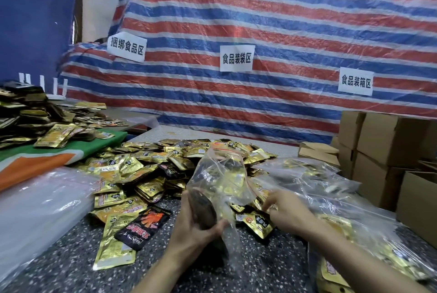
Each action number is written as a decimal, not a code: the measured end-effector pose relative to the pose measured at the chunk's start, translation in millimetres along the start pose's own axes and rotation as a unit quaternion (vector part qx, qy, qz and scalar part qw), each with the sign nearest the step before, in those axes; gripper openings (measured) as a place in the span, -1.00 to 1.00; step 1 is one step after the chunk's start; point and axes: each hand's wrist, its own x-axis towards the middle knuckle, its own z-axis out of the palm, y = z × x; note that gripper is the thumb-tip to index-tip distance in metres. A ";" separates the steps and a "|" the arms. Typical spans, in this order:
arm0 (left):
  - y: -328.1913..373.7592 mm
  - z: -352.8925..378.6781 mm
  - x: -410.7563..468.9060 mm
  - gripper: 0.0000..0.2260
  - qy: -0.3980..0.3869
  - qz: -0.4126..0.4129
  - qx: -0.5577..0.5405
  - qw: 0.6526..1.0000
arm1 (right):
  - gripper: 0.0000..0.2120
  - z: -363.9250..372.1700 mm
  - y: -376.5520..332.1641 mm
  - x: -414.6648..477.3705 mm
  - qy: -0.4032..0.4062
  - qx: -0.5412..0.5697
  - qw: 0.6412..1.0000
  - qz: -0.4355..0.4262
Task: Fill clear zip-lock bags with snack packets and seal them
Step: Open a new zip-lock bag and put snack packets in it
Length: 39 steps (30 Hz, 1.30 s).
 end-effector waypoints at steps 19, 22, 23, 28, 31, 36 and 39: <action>-6.7 -1.9 1.3 -0.13 -0.021 -0.025 -0.007 0.999 | -0.76 -41.4 -13.5 4.7 0.319 0.071 0.944 -0.037; -5.6 -1.6 0.9 -0.11 -0.021 -0.026 -0.005 0.999 | -0.82 -51.5 -14.5 1.2 0.339 0.124 0.932 -0.030; -5.3 -1.5 0.8 -0.12 -0.022 -0.025 -0.004 0.999 | -0.82 -55.3 -16.3 -0.1 0.346 0.159 0.924 -0.032; -7.5 0.1 1.6 -0.23 -0.020 -0.018 -0.014 1.000 | -0.86 -90.5 -36.3 -11.0 0.385 0.389 0.837 -0.023; -10.4 -0.1 2.5 -0.24 -0.021 -0.014 -0.021 0.999 | -0.88 -112.0 -54.8 -19.4 0.353 0.549 0.757 -0.035; -12.4 -1.1 3.4 -0.25 -0.019 -0.013 -0.015 1.000 | -0.87 -114.1 -79.9 -28.1 0.270 0.594 0.756 -0.054; -14.6 -0.8 4.0 -0.28 -0.018 -0.011 -0.015 1.000 | -0.85 -99.2 -89.6 -32.0 0.237 0.558 0.792 -0.069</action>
